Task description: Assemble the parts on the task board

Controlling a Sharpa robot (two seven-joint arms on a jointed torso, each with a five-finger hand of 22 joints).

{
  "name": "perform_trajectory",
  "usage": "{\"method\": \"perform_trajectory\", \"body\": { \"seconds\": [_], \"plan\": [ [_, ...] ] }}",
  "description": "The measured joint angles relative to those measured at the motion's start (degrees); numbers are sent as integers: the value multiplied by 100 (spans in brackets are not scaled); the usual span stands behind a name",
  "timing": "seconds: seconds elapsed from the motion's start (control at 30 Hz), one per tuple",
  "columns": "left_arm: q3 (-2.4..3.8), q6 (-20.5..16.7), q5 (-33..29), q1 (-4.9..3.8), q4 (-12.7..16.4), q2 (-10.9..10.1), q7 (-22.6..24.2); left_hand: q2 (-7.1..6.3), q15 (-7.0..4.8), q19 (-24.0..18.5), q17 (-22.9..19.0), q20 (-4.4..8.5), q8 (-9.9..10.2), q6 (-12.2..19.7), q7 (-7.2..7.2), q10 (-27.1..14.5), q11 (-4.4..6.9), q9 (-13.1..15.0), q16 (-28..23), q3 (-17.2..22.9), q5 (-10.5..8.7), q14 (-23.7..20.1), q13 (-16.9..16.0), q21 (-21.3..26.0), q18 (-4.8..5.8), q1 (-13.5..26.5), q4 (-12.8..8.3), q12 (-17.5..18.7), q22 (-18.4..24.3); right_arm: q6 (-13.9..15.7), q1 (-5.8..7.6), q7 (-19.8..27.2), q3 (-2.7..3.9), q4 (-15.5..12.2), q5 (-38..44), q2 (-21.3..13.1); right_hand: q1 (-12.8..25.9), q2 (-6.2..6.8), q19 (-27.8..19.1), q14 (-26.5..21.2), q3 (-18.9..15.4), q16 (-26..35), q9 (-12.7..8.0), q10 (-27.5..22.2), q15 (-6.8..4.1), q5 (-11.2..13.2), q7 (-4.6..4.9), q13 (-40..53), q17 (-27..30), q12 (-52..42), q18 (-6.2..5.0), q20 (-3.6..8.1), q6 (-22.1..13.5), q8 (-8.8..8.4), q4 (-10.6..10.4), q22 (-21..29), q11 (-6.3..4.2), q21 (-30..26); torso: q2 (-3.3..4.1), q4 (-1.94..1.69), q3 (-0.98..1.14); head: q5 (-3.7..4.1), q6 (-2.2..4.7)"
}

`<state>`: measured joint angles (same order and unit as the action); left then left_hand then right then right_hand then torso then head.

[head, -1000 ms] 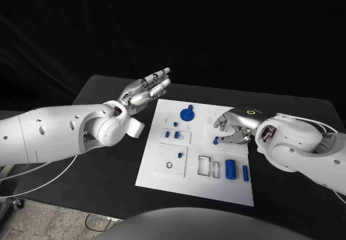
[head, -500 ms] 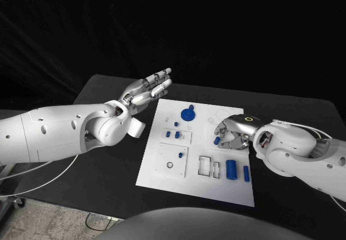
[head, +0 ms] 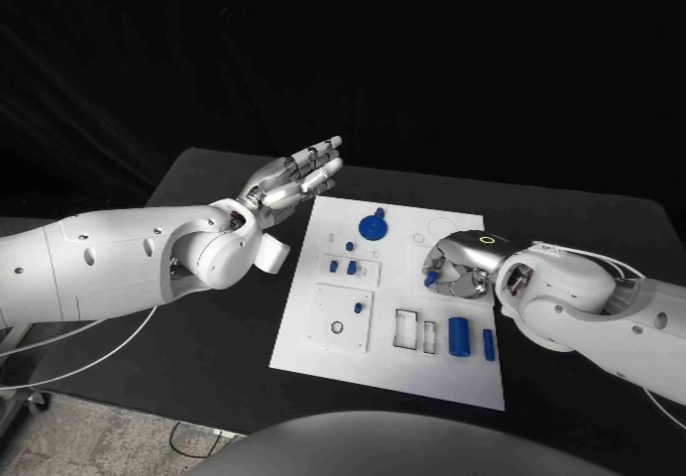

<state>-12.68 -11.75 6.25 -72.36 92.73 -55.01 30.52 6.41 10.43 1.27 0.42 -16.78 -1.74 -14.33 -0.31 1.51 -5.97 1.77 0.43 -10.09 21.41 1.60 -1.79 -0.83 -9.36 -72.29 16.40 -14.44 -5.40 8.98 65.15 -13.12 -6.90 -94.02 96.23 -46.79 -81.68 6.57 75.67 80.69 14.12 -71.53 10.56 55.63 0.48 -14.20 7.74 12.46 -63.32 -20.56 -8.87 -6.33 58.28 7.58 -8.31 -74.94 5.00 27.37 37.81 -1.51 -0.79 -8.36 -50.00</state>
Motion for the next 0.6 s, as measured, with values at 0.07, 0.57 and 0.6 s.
{"method": "perform_trajectory", "body": {
  "seconds": [0.07,0.57,0.6],
  "plan": [
    [0,4,0,0,-2,-1,-5,23,0,0,0,0,0,0,0,0,0,0,0,0,0,0,0,0,0,-23,0,0,0,33,-10,19,0,13,0,11,0,0,71,44,41,-60,9,77,-23,0,-20,-33,-64,0,0,12,30,16,-8,0,-13,142,0,0,-1,4,0],
    [-1,41,0,17,-36,17,-43,76,30,20,5,-20,0,-31,31,0,-42,0,23,-16,87,-2,1,-21,1,-76,-16,0,-6,275,-47,158,-11,59,-58,53,-31,32,224,182,206,-175,95,538,-102,90,-71,-177,-231,70,0,102,306,91,2,1,-111,555,2,-1,-2,10,0],
    [-1,46,0,18,-37,17,-47,107,37,20,4,-20,0,-61,60,0,-42,5,23,-16,95,5,1,-21,1,-108,-16,0,-6,291,-47,167,-11,59,-62,53,-60,58,224,194,223,-175,107,582,-114,86,-94,-186,-231,73,0,102,331,107,19,1,-122,569,3,-1,-2,10,0]
  ]
}}
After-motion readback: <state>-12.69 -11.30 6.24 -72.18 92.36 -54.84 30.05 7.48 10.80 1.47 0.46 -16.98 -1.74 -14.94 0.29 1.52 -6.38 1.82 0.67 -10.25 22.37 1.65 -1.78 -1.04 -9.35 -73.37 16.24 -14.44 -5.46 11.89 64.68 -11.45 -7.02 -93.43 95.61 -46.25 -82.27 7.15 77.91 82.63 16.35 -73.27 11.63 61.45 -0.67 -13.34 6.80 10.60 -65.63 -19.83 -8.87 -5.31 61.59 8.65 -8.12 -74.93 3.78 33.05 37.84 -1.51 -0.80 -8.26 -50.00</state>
